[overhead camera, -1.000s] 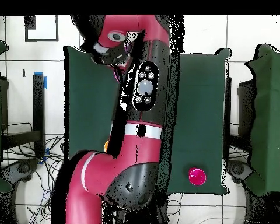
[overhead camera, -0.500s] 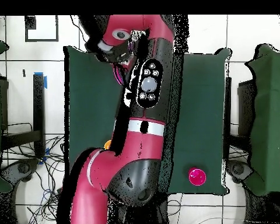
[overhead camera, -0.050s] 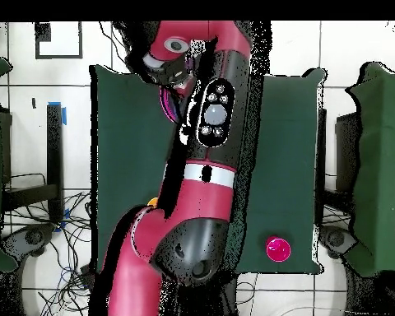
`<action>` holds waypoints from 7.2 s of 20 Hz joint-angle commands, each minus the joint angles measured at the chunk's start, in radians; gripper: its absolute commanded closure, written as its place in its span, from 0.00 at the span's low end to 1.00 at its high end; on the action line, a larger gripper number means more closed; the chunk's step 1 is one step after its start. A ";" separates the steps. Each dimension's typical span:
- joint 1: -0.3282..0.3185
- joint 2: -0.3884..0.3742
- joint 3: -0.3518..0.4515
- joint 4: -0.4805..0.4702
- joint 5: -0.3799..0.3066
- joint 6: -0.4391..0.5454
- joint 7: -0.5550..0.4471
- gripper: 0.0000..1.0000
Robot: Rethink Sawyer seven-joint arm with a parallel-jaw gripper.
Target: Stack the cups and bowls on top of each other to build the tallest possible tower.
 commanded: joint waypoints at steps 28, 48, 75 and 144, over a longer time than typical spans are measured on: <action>-0.049 0.034 -0.337 -0.008 0.245 -0.144 -0.060 0.00; -0.044 0.027 -0.403 0.029 0.321 -0.105 0.017 0.00; -0.119 0.079 -0.545 -0.012 0.486 -0.253 -0.102 0.00; -0.028 -0.050 -0.272 0.137 0.230 -0.143 -0.175 0.00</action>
